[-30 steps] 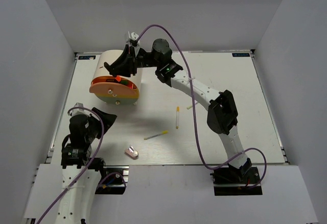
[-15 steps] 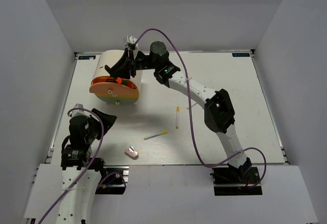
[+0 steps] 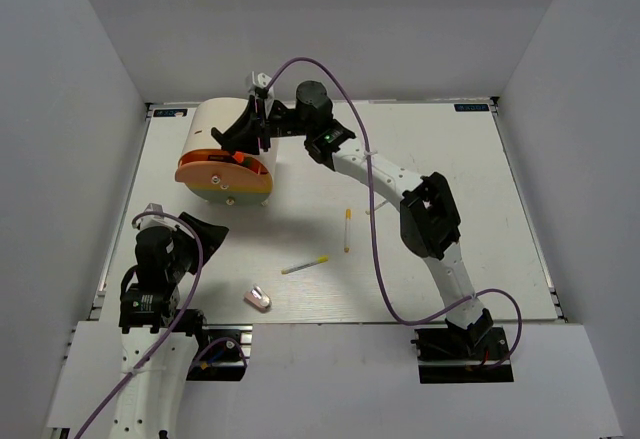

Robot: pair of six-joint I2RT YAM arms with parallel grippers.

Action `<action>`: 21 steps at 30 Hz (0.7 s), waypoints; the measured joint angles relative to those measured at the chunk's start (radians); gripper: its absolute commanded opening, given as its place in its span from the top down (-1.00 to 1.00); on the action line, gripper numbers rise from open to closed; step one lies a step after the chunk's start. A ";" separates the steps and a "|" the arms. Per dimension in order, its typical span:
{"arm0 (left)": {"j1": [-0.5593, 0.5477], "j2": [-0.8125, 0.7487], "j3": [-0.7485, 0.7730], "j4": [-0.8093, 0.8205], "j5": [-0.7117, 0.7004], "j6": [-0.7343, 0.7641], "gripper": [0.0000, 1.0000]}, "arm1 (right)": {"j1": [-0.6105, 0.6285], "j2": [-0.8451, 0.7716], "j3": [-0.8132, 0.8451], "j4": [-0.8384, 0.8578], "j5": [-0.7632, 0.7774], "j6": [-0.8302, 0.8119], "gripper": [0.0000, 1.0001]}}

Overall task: Sort the stationery into containers
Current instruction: Place the stationery into the container

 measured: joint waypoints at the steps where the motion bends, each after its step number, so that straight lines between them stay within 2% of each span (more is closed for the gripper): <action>1: 0.000 0.000 0.000 0.000 0.000 0.000 -0.59 | -0.001 0.001 0.000 0.000 0.000 -0.002 0.87; 13: 0.000 0.014 0.000 0.004 0.000 -0.002 -0.59 | -0.001 0.003 -0.032 -0.047 -0.004 -0.053 0.20; 14: 0.000 0.016 0.000 0.007 0.000 -0.002 -0.59 | -0.001 0.003 -0.032 -0.050 -0.005 -0.056 0.02; 15: 0.000 0.018 0.000 0.010 0.000 -0.002 -0.59 | -0.001 0.003 -0.033 -0.052 -0.007 -0.058 -0.03; 19: 0.000 0.023 0.000 0.024 0.000 -0.006 -0.59 | -0.001 0.003 -0.033 -0.057 -0.005 -0.081 -0.20; 21: 0.000 0.028 0.000 0.031 0.000 -0.009 -0.59 | -0.001 0.003 -0.033 -0.060 -0.006 -0.090 -0.20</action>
